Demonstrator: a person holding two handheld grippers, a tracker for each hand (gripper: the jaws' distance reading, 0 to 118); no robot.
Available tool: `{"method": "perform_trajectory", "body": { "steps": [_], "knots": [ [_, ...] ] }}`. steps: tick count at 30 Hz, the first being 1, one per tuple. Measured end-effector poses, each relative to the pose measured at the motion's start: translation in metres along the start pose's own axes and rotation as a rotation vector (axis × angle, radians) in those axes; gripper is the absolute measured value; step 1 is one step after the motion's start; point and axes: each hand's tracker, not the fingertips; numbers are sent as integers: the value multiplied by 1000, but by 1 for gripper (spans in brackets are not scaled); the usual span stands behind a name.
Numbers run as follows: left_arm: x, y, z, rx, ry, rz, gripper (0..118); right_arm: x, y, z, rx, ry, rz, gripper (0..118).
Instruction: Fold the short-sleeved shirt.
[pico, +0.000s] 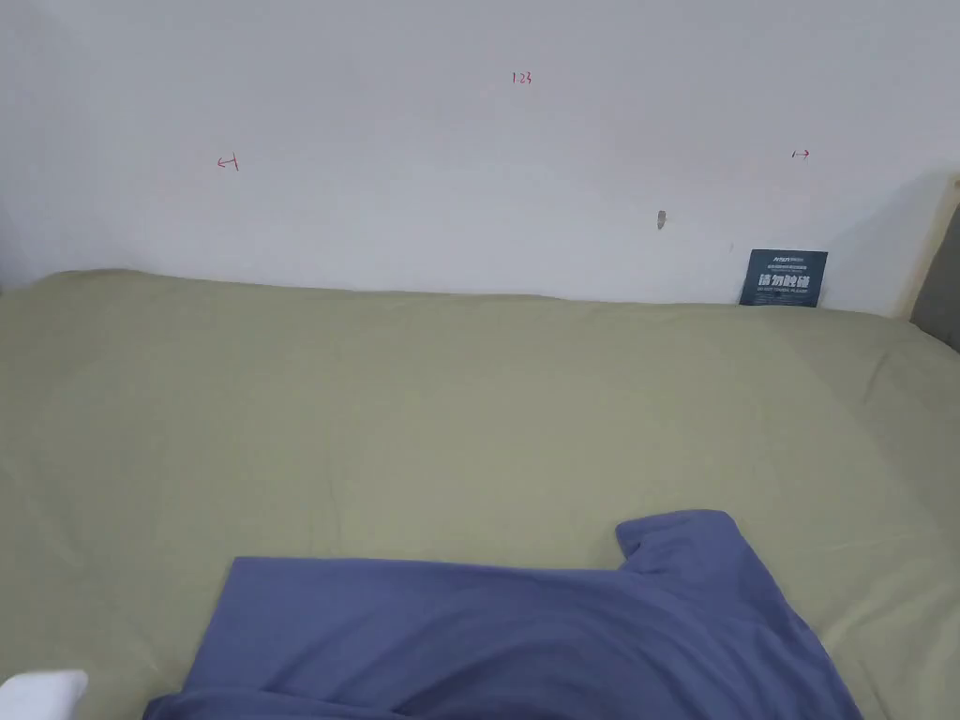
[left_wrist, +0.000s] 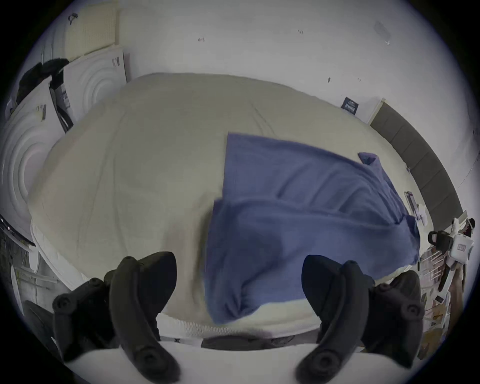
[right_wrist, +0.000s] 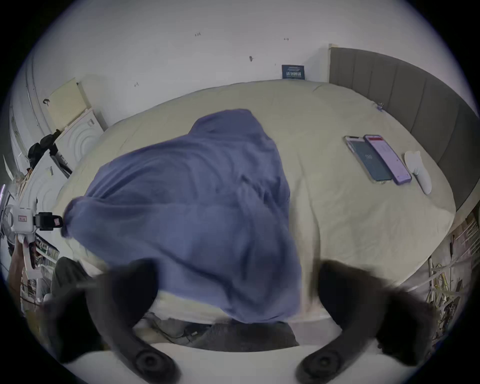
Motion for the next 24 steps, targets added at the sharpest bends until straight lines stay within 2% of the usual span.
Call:
{"method": "perform_trajectory", "body": {
  "steps": [3, 4, 5, 6, 7, 8, 10, 14, 16, 17, 18, 19, 20, 21, 24],
  "knots": [
    [8, 26, -8, 37, -2, -8, 101, -9, 33, -25, 48, -10, 35, 111],
    [11, 35, -10, 67, 4, -4, 94, -12, 42, -30, 79, -12, 47, 103],
    [15, 44, -14, 85, 6, -2, 75, -15, 47, -32, 99, -19, 59, 83],
    [18, 51, -19, 99, 7, 1, 38, -16, 50, -34, 115, -38, 68, 48],
    [23, 61, -28, 102, -2, 6, 0, -19, 55, -41, 124, -54, 67, 0],
    [25, 71, -32, 115, 9, -5, 0, -18, 59, -46, 151, -68, 55, 0],
    [28, 91, -49, 114, 5, 1, 0, -15, 69, -59, 121, -34, 51, 0],
    [32, 124, -87, 84, 14, 25, 0, -19, 80, -82, 98, -67, 67, 0],
    [30, 139, -107, 55, 35, 31, 4, -19, 83, -93, 82, -66, 70, 0],
    [28, 144, -123, 21, 67, 15, 12, -17, 84, -98, 79, -65, 67, 0],
    [28, 150, -135, -8, 83, 3, 29, -15, 86, -101, 74, -67, 63, 0],
    [27, 155, -146, -33, 92, -16, 70, -14, 87, -107, 63, -68, 63, 0],
    [26, 157, -159, -42, 111, -15, 98, -13, 88, -113, 52, -70, 65, 0],
    [24, 158, -172, -76, 129, -24, 107, -11, 88, -118, 43, -71, 65, 0],
    [23, 164, -192, -69, 135, -17, 107, -5, 89, -130, 19, -75, 72, 0]
  ]
}}
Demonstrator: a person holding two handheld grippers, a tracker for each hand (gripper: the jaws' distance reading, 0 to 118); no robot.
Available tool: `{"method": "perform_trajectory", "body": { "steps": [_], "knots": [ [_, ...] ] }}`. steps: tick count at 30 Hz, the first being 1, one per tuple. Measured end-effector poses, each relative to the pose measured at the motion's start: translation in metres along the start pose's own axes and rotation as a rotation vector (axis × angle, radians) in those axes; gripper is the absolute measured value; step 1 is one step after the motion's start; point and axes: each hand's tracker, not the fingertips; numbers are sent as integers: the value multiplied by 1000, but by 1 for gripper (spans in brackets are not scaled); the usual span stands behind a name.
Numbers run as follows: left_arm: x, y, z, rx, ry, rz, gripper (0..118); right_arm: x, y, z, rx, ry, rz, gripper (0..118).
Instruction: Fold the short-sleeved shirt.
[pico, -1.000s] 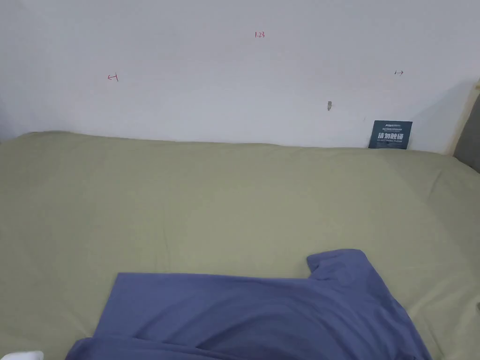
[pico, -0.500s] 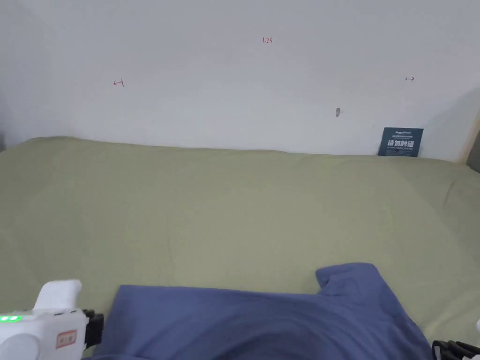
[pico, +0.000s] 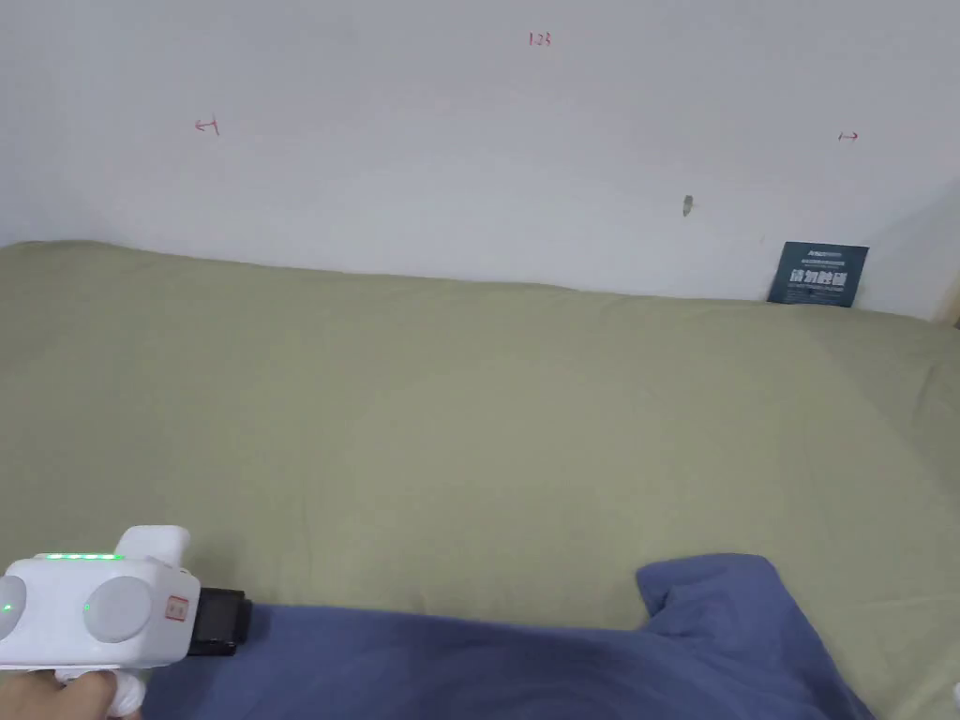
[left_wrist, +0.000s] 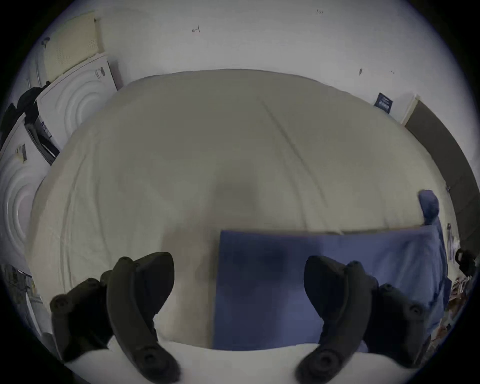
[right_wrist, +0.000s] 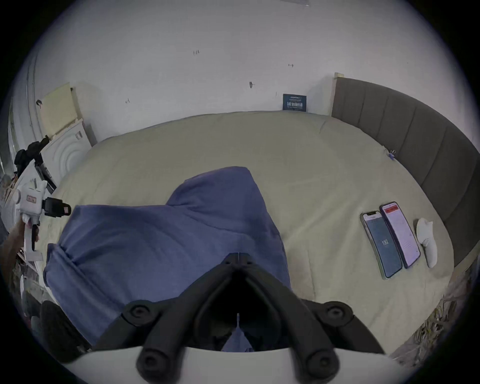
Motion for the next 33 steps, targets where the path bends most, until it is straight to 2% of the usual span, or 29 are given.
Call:
{"method": "perform_trajectory", "body": {
  "steps": [7, 8, 9, 10, 11, 12, 19, 20, 21, 22, 23, 24, 25, 27, 28, 29, 30, 31, 32, 33],
  "knots": [
    [3, -3, -7, -34, 1, -31, 103, 7, -1, -11, -36, -10, 8, 0],
    [2, -3, -4, -32, -4, -32, 96, 8, 0, -11, -37, -11, 10, 0],
    [6, -7, 6, -23, 1, -35, 84, 8, 2, -12, -39, -9, 12, 0],
    [5, -8, 12, -2, -1, -41, 63, 9, 4, -13, -40, -9, 14, 0],
    [7, -8, 16, 1, -4, -54, 36, 9, 7, -14, -38, -11, 17, 0],
    [6, -8, 18, 7, -59, -58, 2, 10, 12, -17, -38, -11, 22, 0],
    [10, -11, 19, -5, -38, -42, 1, 19, 55, -61, -96, -36, 66, 0],
    [11, -12, 19, -7, -39, -39, 1, 21, 60, -72, -125, -39, 73, 10],
    [8, -11, 17, -8, -38, -39, 1, 24, 64, -80, -153, -47, 74, 40],
    [8, -11, 16, -11, -38, -38, 1, 27, 69, -89, -193, -44, 66, 95],
    [8, -12, 16, -12, -38, -37, 1, 31, 71, -100, -238, -25, 45, 118],
    [7, -11, 15, -12, -39, -32, 1, 33, 71, -109, -255, -16, 32, 112],
    [6, -11, 13, -13, -41, -28, 1, 31, 71, -101, -168, -40, 44, 107],
    [5, -11, 12, -14, -41, -28, 1, 29, 61, -104, -269, -21, 21, 108],
    [5, -11, 11, -15, -40, -27, 1, 27, 57, -105, -269, -27, 18, 105],
    [6, -11, 10, -15, -40, -28, 1, 28, 60, -115, -268, -44, 24, 91],
    [5, -12, 10, -14, -39, -27, 1, 34, 71, -132, -267, -52, 34, 71],
    [4, -12, 11, -13, -40, -27, 1, 34, 70, -133, -262, -53, 43, 59],
    [2, -13, 12, -10, -41, -28, 1, 33, 68, -128, -240, -69, 47, 34],
    [3, -12, 14, -6, -43, -27, 1, 32, 67, -122, -228, -61, 45, 0]
  ]
}}
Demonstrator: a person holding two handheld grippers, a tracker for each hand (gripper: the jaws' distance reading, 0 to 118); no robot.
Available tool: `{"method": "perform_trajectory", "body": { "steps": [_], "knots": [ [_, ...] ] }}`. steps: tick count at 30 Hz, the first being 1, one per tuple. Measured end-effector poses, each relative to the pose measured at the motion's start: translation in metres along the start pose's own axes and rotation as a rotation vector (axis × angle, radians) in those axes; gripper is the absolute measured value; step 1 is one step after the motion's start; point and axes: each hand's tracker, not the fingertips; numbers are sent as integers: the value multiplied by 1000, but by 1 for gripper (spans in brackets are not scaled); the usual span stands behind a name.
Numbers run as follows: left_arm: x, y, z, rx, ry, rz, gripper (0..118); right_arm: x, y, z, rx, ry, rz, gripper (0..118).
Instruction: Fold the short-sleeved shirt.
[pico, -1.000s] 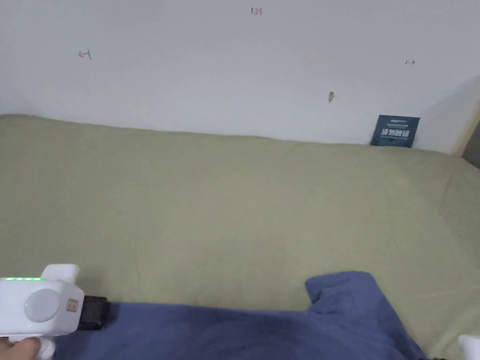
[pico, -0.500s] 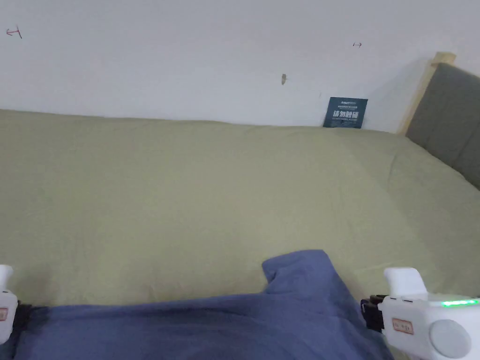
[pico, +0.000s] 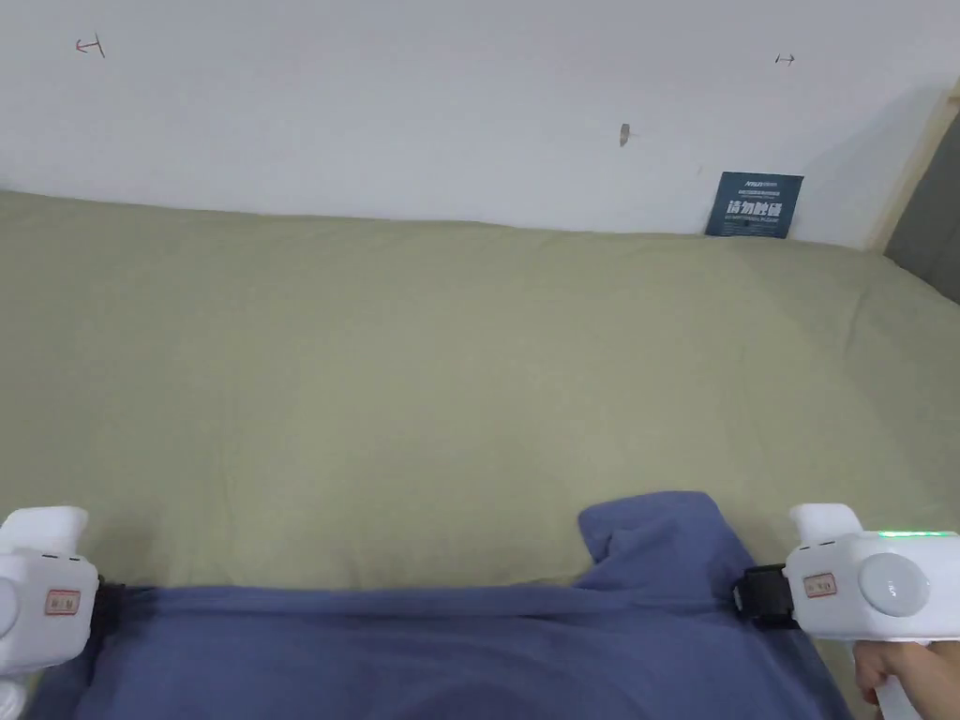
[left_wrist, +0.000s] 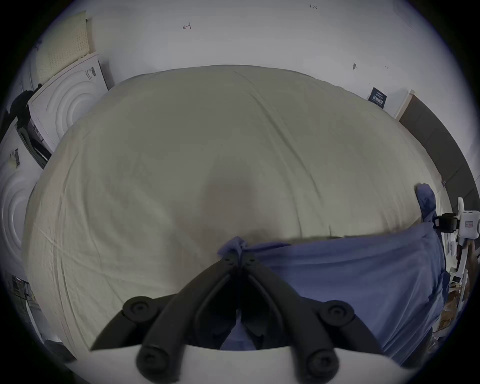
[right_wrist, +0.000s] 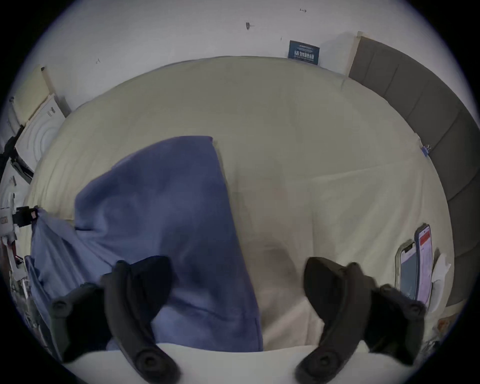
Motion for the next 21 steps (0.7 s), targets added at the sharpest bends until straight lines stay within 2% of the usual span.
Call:
{"method": "perform_trajectory", "body": {
  "steps": [2, 3, 4, 10, 16, 20, 21],
  "knots": [
    [-4, -2, 8, 29, -19, 1, 1, -4, 0, 19, 75, 36, 5, 0],
    [-6, -2, 13, 40, -18, 3, 1, -7, 0, 28, 86, 0, 23, 0],
    [-6, -1, 19, 49, -23, 9, 1, -7, -1, 40, 85, 23, 21, 0],
    [-15, -11, 72, 104, -50, -11, 1, 9, -12, 95, 176, 90, -30, 0],
    [-27, -45, 131, 166, -83, -12, 1, 13, -65, 169, 254, 127, -12, 0],
    [-37, -84, 164, 204, -111, -7, 1, -9, -116, 228, 300, 125, 3, 0],
    [-39, -94, 170, 211, -114, -8, 1, 2, -123, 227, 286, 148, -15, 0]
  ]
}}
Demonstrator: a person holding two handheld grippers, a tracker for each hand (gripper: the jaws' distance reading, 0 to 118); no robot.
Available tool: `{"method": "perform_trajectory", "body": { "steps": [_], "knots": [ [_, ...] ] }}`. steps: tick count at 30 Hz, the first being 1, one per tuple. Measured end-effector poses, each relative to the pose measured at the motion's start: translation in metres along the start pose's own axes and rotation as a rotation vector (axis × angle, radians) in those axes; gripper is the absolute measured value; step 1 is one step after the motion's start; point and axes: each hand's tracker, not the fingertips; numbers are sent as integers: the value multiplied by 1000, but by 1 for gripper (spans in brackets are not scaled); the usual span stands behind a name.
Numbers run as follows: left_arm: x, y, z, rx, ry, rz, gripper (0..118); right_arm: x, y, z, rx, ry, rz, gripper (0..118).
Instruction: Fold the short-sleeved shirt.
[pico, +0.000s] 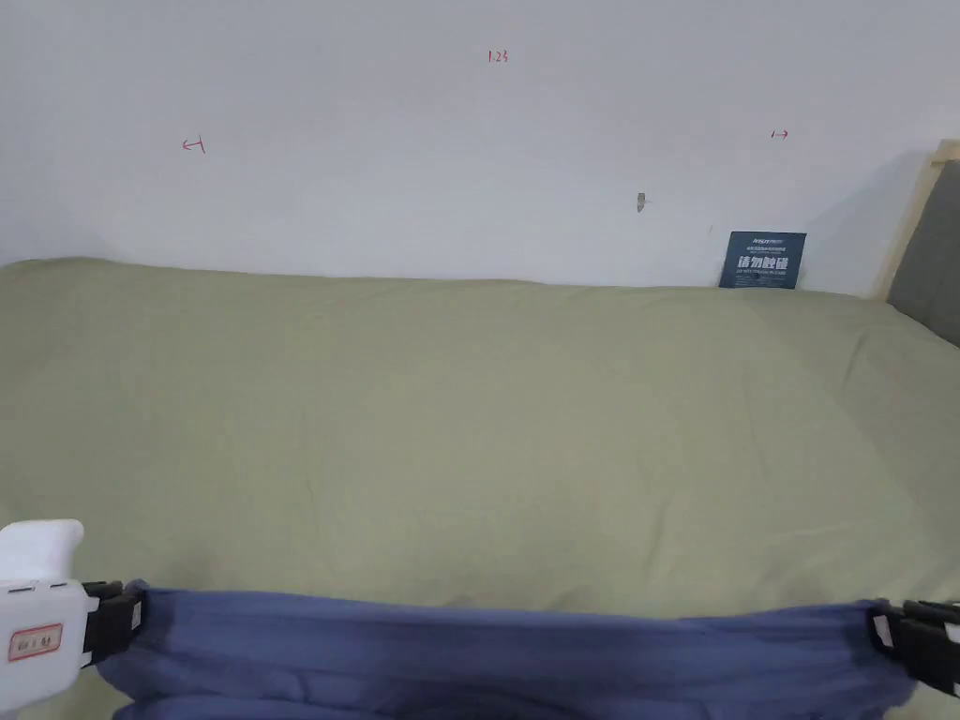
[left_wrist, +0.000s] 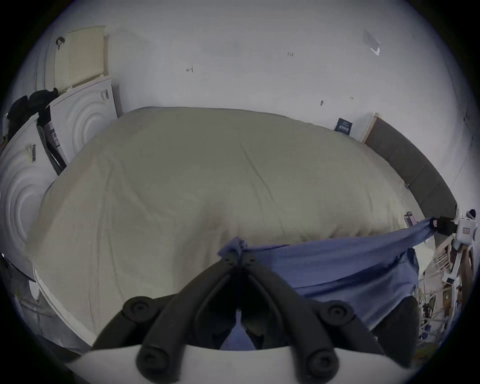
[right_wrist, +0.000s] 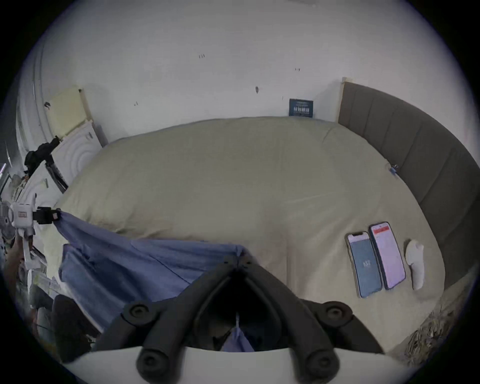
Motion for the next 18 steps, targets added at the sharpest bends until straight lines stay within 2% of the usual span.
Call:
{"method": "perform_trajectory", "body": {
  "steps": [7, 12, 17, 18],
  "knots": [
    [-10, -71, 36, 17, -28, -9, 1, 1, -75, 41, -4, 1, -15, 0],
    [-13, -107, 25, -29, -11, 6, 1, 5, -113, 28, -55, 1, -39, 0],
    [-27, -117, 5, -38, -10, 52, 2, 9, -124, 17, -73, -13, -47, 0],
    [-27, -117, 4, -40, -8, 51, 5, 11, -124, 15, -79, -12, -49, 0]
  ]
}}
